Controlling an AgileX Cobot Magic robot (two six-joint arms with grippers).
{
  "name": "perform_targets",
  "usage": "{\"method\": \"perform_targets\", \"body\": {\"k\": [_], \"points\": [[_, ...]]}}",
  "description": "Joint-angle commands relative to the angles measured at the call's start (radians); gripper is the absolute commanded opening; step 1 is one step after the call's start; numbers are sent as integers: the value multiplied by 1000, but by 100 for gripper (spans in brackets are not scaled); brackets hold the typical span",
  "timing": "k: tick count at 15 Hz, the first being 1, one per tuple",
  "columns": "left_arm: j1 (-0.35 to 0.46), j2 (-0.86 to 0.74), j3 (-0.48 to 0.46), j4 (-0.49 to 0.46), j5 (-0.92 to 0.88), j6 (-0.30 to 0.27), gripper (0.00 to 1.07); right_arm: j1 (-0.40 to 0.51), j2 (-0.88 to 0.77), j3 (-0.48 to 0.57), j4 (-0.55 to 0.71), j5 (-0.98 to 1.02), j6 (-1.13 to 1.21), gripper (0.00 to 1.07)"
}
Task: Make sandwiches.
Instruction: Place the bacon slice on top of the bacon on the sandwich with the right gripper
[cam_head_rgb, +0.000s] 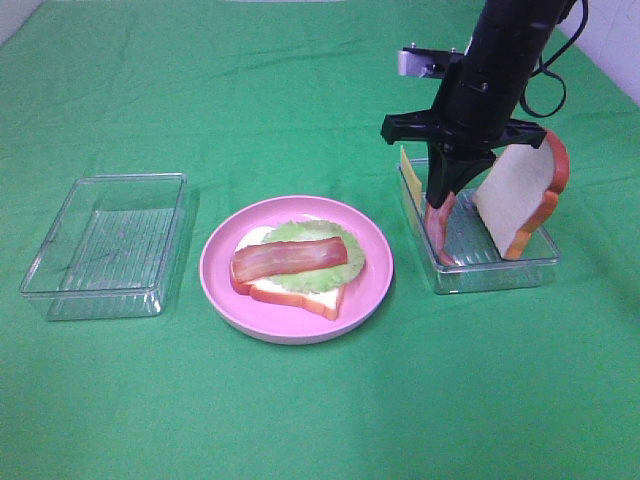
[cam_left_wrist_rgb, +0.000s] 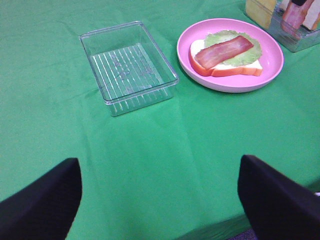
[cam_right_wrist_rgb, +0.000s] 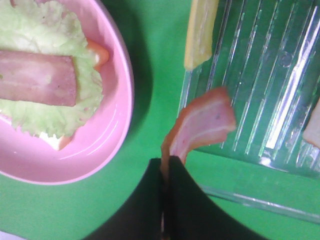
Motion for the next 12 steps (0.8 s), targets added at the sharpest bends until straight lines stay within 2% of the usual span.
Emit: {"method": "perform_targets", "body": {"k": [1,4,5,6,9,12], "points": [[-2,-8,0,1,-8,1,80,1,-56,-25,-3,75,-1,0],[-2,-8,0,1,-8,1,80,1,-164,-25,84,107,-6,0],[-2,-8,0,1,-8,1,80,2,-191,-25,162,107,-42,0],[-2,-8,0,1,-8,1,80,2,-204,-25,391,107,-140,0],[-2,-8,0,1,-8,2,80,18,-168,-24,591,74,-258,0],[-2,-8,0,1,-8,1,80,101,-108,-24,642,-18,-282,0]]}}
